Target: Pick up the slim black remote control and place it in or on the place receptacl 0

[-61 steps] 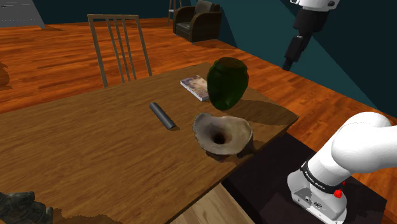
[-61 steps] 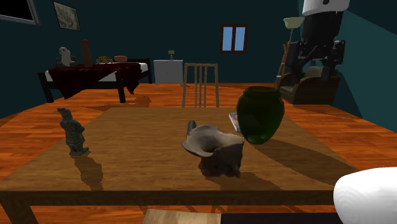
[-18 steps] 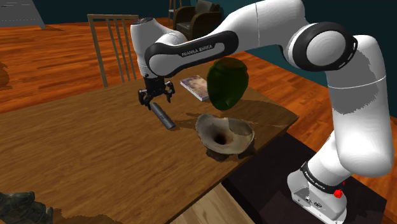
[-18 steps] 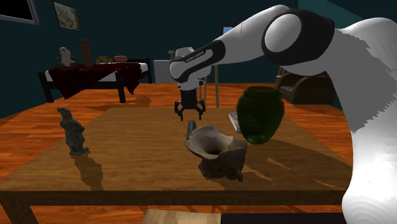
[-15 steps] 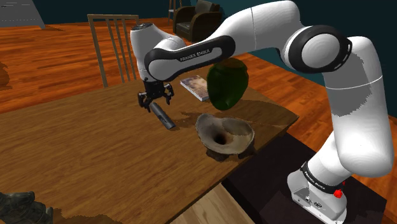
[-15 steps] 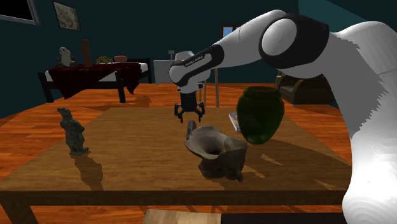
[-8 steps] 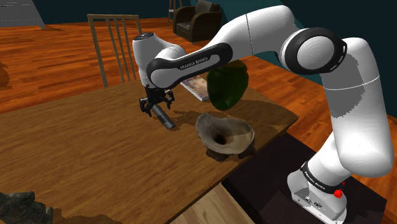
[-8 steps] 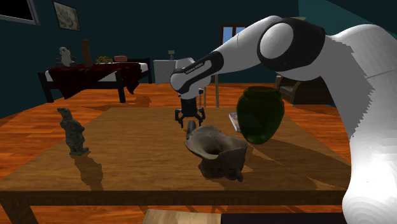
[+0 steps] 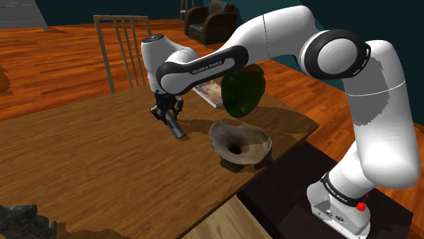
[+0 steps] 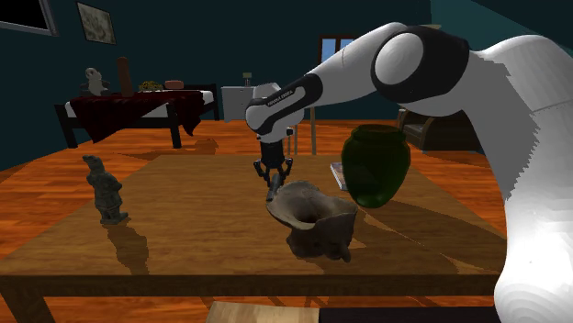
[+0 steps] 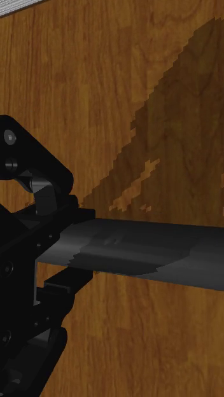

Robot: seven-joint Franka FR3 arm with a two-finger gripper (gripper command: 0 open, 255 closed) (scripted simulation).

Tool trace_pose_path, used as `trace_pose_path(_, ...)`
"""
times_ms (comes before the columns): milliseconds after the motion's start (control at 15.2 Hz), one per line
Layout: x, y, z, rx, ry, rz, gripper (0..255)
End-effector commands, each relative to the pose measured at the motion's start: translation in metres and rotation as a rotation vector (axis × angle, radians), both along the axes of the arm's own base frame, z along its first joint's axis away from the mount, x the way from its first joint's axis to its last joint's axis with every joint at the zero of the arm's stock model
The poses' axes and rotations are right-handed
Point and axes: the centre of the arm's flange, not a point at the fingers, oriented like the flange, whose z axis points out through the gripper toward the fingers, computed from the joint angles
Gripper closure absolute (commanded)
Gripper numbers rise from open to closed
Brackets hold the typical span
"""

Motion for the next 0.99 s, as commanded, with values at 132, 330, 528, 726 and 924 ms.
trace_pose_path(132,0.001,0.000,-0.002,-0.003,0.003,-0.002,255)
trace_pose_path(330,0.002,-0.001,-0.002,-0.003,0.003,-0.002,255)
trace_pose_path(528,0.000,-0.001,0.009,-0.003,0.003,-0.002,255)
trace_pose_path(726,0.000,-0.001,0.024,-0.003,0.003,-0.002,255)
trace_pose_path(924,0.000,-0.001,0.040,-0.003,0.003,-0.002,255)
